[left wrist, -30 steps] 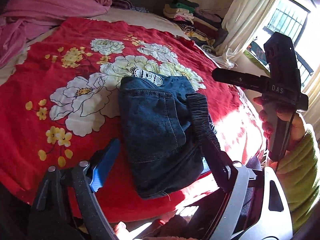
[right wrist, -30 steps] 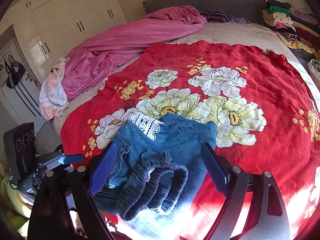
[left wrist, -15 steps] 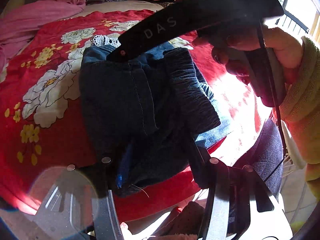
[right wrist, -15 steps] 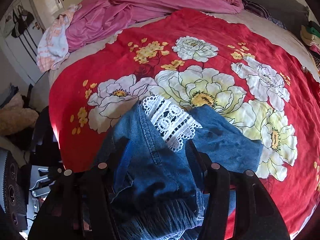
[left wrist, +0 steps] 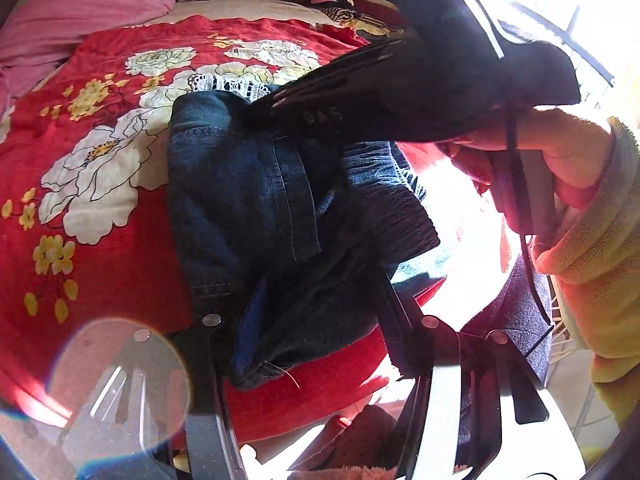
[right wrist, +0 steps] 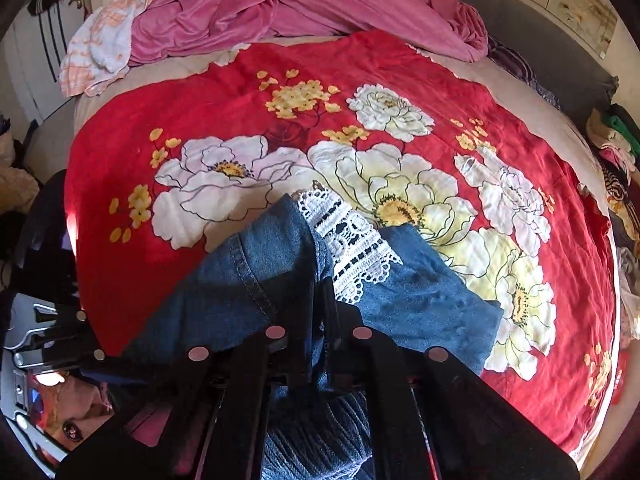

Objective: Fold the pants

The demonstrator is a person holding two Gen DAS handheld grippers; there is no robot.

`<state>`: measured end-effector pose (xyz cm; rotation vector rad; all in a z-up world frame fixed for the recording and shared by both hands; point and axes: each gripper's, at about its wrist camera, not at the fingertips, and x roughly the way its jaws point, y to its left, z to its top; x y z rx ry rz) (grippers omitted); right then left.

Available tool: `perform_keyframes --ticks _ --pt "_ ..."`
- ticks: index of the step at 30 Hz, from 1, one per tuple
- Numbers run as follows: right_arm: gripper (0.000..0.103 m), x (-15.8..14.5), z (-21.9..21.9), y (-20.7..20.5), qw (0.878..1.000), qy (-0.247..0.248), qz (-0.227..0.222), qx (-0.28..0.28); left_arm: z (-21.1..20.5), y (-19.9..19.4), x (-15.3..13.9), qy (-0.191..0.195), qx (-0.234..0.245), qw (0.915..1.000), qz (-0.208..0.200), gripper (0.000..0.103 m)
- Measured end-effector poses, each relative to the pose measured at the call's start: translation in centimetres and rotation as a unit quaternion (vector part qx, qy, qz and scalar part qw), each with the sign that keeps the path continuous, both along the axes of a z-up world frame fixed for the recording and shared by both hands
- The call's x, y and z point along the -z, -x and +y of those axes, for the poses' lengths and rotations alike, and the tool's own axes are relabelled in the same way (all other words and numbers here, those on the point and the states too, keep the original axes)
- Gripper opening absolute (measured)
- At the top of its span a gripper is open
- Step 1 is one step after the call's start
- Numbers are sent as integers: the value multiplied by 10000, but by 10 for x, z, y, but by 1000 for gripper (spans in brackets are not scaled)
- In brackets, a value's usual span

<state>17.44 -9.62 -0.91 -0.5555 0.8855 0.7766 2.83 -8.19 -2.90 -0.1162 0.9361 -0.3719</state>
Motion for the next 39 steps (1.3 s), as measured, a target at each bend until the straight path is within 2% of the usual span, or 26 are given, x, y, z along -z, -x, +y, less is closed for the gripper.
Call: perform_keyframes --ticks 4,6,8,14,16,18,22,26,28,30,31,34,37,39 --pt "6 9 -13 -21 9968 -468 333 550 5 0 1 82 -18 10000 24 46" --pt "15 10 -18 -26 9942 -605 456 764 5 -1 0 92 -20 10000 29 46" --pt "18 6 -21 -24 9932 -676 455 826 5 -2 1 89 -21 10000 33 46" --pt "25 -29 -54 -7 9813 -1509 474 1100 5 -2 1 89 -13 10000 43 48" --pt "40 -41 -67 4 9783 -1682 375 1154 4 -2 1 105 -15 9999 47 48" --pt "41 -48 -78 16 9763 -1793 323 1165 4 -1 1 109 -16 9999 49 49" --pt "42 -51 -93 35 9750 -1860 305 1181 3 2 1 129 -13 9999 46 49" --pt "42 -40 -98 47 9760 -1777 397 1196 3 5 1 138 -11 9999 48 49" --pt "42 -28 -95 50 9790 -1568 462 1219 4 3 1 146 -9 9999 52 49" --pt "42 -9 -92 49 9832 -1134 463 1355 5 3 1 167 -13 9998 61 49" --pt "45 0 -92 48 9837 -1018 463 1412 5 4 1 181 -3 9998 71 49" --pt "46 9 -101 49 9775 -1284 583 1571 6 5 1 190 14 9998 89 49" --pt "50 1 -110 54 9723 -1550 652 1621 10 9 -4 352 -18 9993 121 50" --pt "51 -9 -118 60 9681 -1784 607 1648 14 12 -9 390 -51 9992 109 55"
